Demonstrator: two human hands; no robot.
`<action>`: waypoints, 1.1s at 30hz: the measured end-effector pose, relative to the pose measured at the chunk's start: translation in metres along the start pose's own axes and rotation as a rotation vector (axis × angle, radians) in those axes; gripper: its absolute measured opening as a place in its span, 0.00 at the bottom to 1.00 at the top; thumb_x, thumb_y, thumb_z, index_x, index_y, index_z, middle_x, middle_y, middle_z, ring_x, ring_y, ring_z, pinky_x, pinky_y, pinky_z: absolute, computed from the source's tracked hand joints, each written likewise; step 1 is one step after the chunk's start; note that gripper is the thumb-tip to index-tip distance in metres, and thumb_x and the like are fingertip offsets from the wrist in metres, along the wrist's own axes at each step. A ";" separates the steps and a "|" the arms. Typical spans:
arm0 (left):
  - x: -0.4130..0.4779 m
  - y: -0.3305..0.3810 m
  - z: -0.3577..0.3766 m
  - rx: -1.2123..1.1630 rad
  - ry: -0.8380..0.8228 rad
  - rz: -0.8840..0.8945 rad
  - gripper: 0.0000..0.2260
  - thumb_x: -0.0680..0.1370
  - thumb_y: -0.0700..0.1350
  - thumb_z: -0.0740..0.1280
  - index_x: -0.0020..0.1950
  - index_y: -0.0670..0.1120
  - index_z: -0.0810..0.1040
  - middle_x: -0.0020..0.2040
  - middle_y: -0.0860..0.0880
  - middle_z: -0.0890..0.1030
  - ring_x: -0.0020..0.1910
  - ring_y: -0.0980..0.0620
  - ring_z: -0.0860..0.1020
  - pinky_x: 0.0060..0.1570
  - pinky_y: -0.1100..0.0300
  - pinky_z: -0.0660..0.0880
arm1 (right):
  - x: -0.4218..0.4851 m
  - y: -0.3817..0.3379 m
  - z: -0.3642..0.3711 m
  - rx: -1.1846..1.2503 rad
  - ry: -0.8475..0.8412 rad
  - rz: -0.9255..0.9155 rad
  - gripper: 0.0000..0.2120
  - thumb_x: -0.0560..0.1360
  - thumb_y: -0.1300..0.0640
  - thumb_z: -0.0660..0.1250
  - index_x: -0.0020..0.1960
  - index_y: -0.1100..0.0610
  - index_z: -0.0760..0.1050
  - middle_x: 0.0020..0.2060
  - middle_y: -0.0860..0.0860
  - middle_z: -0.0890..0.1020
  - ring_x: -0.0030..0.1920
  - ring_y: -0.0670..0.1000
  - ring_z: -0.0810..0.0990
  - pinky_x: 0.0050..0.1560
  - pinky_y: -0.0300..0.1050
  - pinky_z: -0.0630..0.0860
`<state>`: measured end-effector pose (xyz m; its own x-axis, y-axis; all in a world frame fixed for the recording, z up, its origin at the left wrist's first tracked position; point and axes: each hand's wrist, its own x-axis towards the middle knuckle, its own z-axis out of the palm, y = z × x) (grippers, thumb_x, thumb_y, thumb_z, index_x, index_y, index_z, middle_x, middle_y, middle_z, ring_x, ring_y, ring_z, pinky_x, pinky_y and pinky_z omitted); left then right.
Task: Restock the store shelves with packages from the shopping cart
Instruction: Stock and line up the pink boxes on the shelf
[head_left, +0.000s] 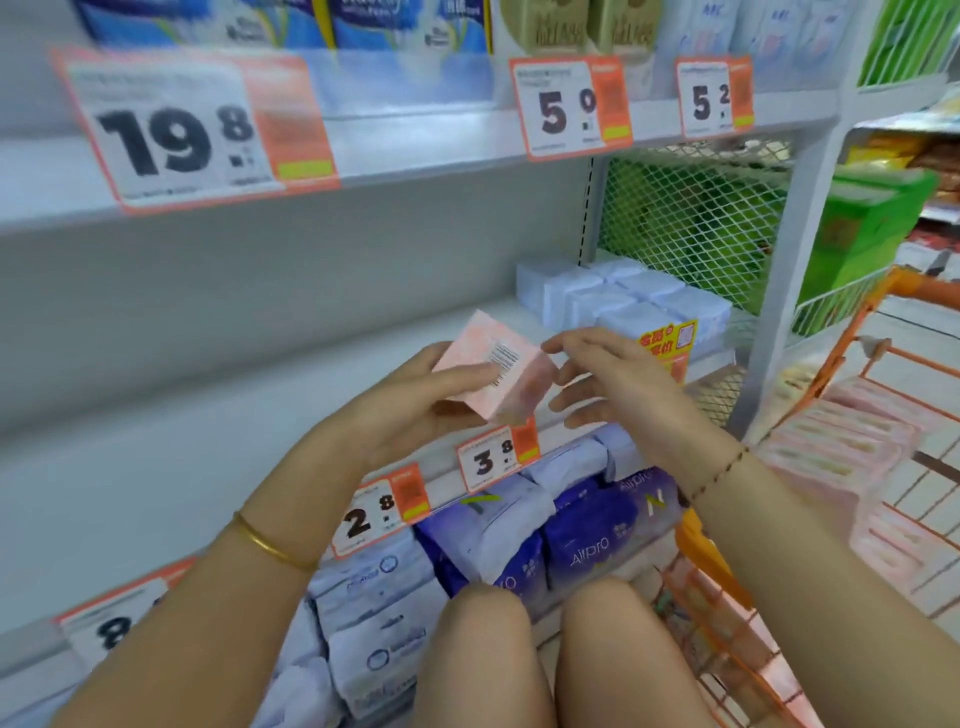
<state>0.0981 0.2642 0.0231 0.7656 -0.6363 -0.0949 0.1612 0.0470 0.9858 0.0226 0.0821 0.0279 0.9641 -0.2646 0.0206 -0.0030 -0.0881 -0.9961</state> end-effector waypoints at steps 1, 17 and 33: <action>0.001 0.000 -0.009 -0.119 -0.033 -0.042 0.22 0.66 0.40 0.75 0.58 0.45 0.75 0.52 0.43 0.81 0.46 0.50 0.82 0.50 0.54 0.80 | 0.005 0.001 0.000 -0.016 0.004 -0.012 0.10 0.79 0.55 0.59 0.57 0.55 0.76 0.43 0.54 0.77 0.39 0.53 0.79 0.34 0.42 0.77; 0.022 -0.012 -0.045 0.353 0.236 0.104 0.17 0.79 0.42 0.63 0.67 0.52 0.70 0.56 0.50 0.80 0.51 0.53 0.78 0.49 0.58 0.69 | 0.062 0.028 0.034 -0.164 -0.072 -0.193 0.17 0.76 0.65 0.65 0.64 0.56 0.72 0.46 0.44 0.75 0.43 0.47 0.77 0.44 0.38 0.78; 0.016 -0.032 -0.046 0.572 0.233 -0.182 0.16 0.78 0.45 0.65 0.64 0.46 0.66 0.60 0.47 0.75 0.58 0.50 0.74 0.56 0.56 0.71 | 0.070 0.063 0.051 -0.928 -0.168 -0.273 0.21 0.78 0.62 0.58 0.69 0.50 0.67 0.62 0.54 0.76 0.60 0.56 0.75 0.59 0.53 0.72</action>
<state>0.1337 0.2877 -0.0158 0.8831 -0.4080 -0.2317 -0.0069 -0.5049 0.8631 0.1031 0.1067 -0.0379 0.9877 0.0107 0.1557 0.0874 -0.8647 -0.4946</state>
